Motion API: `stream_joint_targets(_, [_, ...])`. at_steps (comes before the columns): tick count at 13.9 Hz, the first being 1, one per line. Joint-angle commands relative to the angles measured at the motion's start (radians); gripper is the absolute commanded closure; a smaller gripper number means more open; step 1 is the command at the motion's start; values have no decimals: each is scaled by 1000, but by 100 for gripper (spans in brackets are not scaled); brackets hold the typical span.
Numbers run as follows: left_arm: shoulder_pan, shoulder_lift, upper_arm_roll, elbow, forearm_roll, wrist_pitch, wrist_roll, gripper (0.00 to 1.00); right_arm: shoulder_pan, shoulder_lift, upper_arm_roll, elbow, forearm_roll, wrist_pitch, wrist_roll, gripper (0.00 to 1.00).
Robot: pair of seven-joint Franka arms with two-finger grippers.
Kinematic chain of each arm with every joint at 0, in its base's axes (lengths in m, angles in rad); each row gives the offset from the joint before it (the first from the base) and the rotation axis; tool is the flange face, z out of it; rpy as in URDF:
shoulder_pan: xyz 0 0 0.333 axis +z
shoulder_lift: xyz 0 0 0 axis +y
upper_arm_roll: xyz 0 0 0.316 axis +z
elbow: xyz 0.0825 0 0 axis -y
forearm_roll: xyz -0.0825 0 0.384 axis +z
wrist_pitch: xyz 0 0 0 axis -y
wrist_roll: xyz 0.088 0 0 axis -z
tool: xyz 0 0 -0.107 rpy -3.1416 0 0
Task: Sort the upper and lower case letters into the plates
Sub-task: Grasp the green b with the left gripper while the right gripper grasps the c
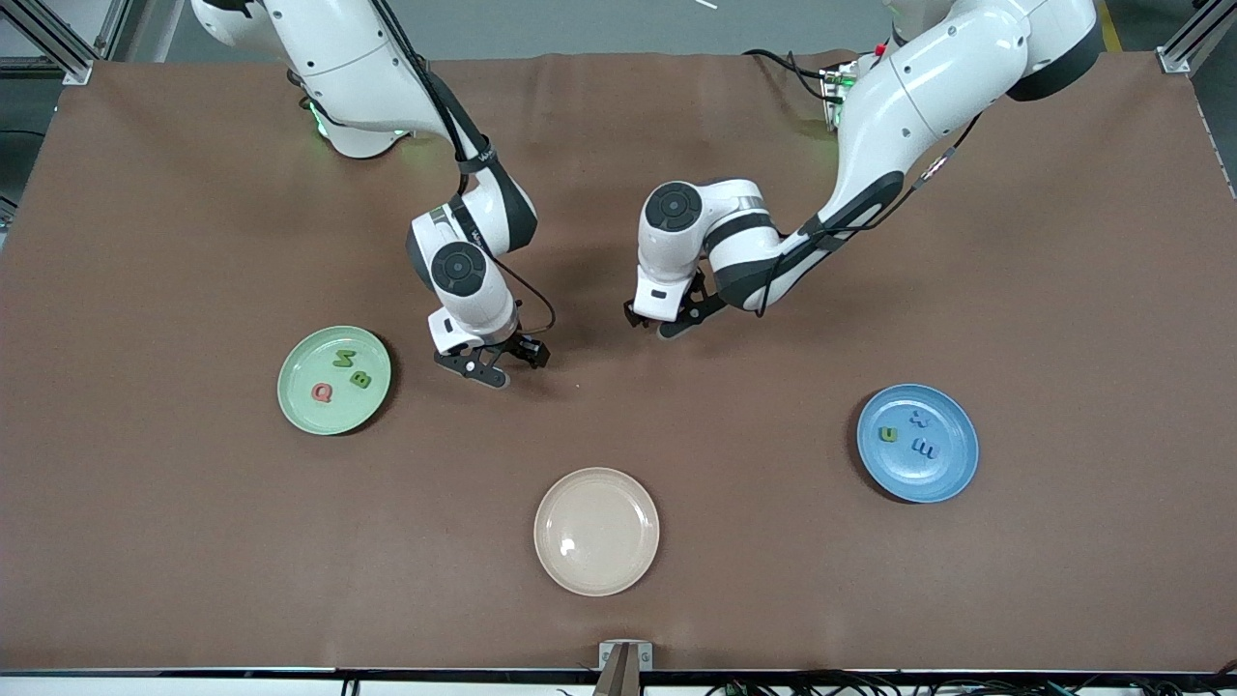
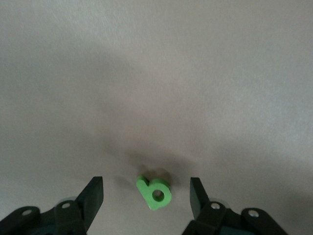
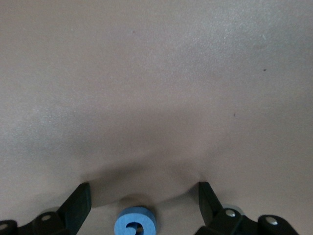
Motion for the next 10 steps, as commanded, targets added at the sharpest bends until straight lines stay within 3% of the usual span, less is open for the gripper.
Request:
stream_joint_targets(1, [-44, -6, 39, -1, 24, 20, -30, 27, 31, -26, -11, -52, 3, 3, 26, 9])
stream_joint_targets(6, [-64, 6, 56, 7, 25, 34, -30, 35, 60, -30, -11, -60, 3, -3, 73, 16])
stream_joint_targets(8, [-66, 6, 56, 8, 25, 34, -30, 42, 59, -30, -12, -60, 3, -3, 73, 34])
stream_joint_targets(10, [-66, 8, 56, 8, 25, 34, -29, 63, 54, -30, -12, -60, 3, -8, 70, 61])
